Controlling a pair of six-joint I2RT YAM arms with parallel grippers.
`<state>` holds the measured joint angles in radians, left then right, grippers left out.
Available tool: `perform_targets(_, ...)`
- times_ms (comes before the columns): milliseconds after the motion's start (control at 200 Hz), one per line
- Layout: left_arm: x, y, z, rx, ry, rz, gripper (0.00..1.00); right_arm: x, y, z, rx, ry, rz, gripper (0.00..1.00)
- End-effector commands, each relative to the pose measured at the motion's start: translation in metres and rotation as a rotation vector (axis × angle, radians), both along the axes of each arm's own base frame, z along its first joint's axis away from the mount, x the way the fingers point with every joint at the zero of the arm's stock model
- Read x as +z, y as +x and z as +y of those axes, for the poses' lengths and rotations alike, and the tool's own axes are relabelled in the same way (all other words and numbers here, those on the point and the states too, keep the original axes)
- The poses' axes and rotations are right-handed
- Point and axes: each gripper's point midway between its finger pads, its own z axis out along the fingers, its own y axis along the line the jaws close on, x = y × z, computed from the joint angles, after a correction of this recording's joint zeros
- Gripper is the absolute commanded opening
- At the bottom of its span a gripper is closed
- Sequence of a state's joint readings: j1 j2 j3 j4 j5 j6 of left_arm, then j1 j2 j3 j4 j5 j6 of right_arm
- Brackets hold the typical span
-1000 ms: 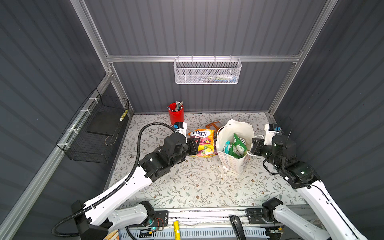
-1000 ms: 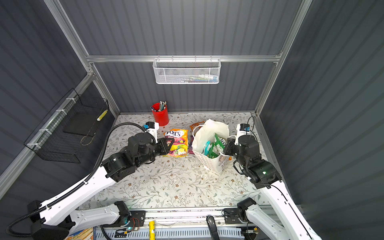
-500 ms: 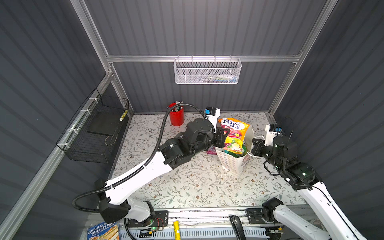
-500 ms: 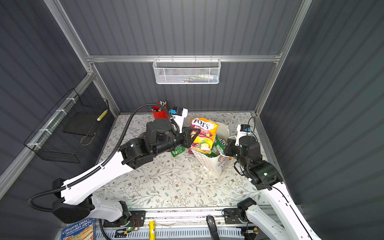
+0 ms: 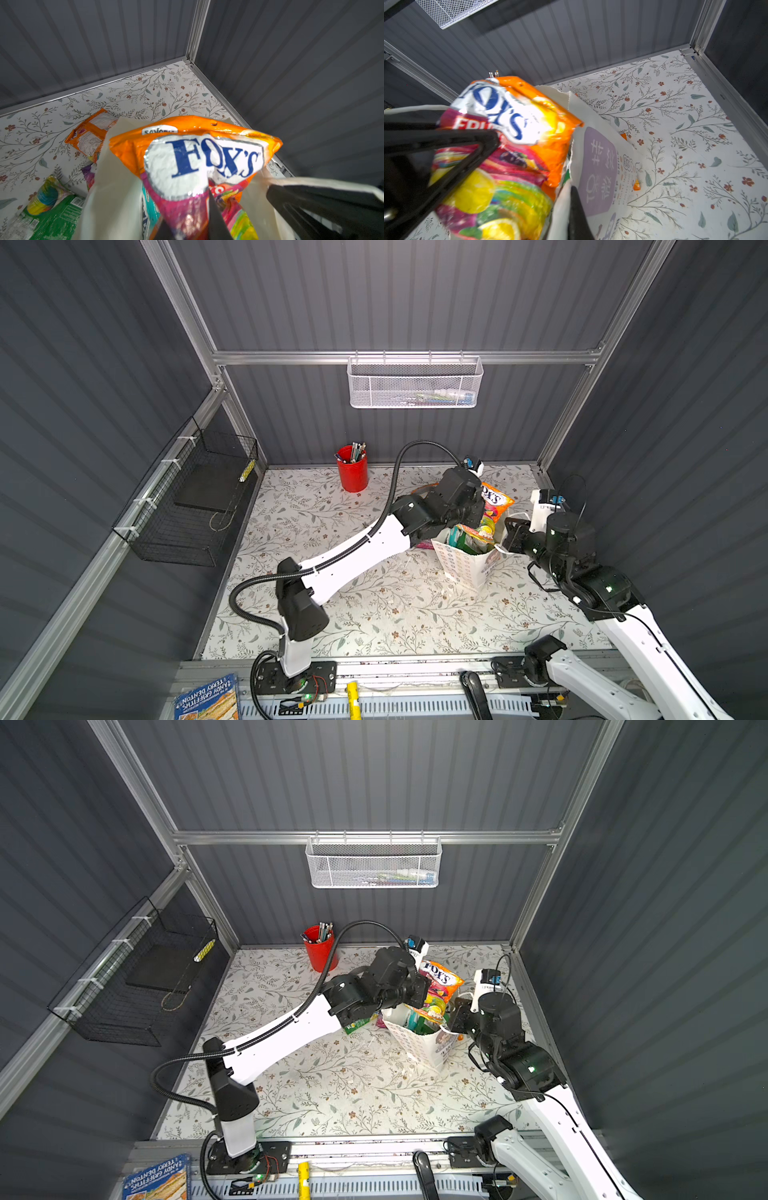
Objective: Place the snacks into the paper bag
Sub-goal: 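Carry the Fox's packet over the bag opening with the left gripper, then lower the Fox's packet into the bag and open the left gripper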
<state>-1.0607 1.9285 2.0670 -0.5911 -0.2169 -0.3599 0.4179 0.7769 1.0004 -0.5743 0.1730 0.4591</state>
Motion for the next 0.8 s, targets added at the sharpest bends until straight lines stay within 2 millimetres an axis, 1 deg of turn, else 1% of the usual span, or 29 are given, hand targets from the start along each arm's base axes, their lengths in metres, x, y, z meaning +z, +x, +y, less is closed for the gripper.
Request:
perform_targets(0, 0.000, 0.005, 0.000, -0.008, 0.064, -0.034, 0.15, 0.011, -0.001, -0.001, 0.003, -0.002, -0.040, 0.00)
perform_targets(55, -0.014, 0.006, -0.004, -0.015, 0.091, -0.012, 0.15, 0.010, -0.001, -0.001, 0.001, -0.002, -0.038, 0.00)
perform_targets(140, -0.034, 0.003, -0.011, -0.038, 0.106, 0.031, 0.15, 0.009, 0.000, 0.000, 0.004, -0.003, -0.034, 0.00)
perform_targets(220, -0.047, 0.003, -0.014, -0.045, 0.119, 0.043, 0.16, 0.009, 0.000, 0.001, 0.007, -0.001, -0.034, 0.00)
perform_targets(350, -0.069, 0.010, -0.014, -0.027, 0.184, 0.053, 0.16, 0.009, 0.000, 0.001, 0.005, -0.003, -0.032, 0.00)
perform_targets(425, -0.076, 0.013, -0.010, -0.001, 0.213, 0.054, 0.16, 0.009, 0.000, 0.000, 0.002, -0.004, -0.034, 0.00)
perform_targets(525, -0.081, 0.016, -0.011, 0.003, 0.228, 0.048, 0.16, 0.008, 0.000, 0.001, 0.005, -0.002, -0.032, 0.00)
perform_targets(660, -0.090, 0.014, -0.022, -0.033, 0.224, 0.074, 0.18, 0.007, 0.001, 0.001, 0.007, -0.003, -0.028, 0.00)
perform_targets(761, -0.100, 0.015, -0.027, -0.032, 0.230, 0.095, 0.22, 0.008, 0.001, 0.001, 0.003, -0.003, -0.031, 0.00)
perform_targets(796, -0.104, 0.016, -0.028, -0.029, 0.236, 0.099, 0.25, 0.007, 0.001, 0.001, 0.008, -0.003, -0.029, 0.00)
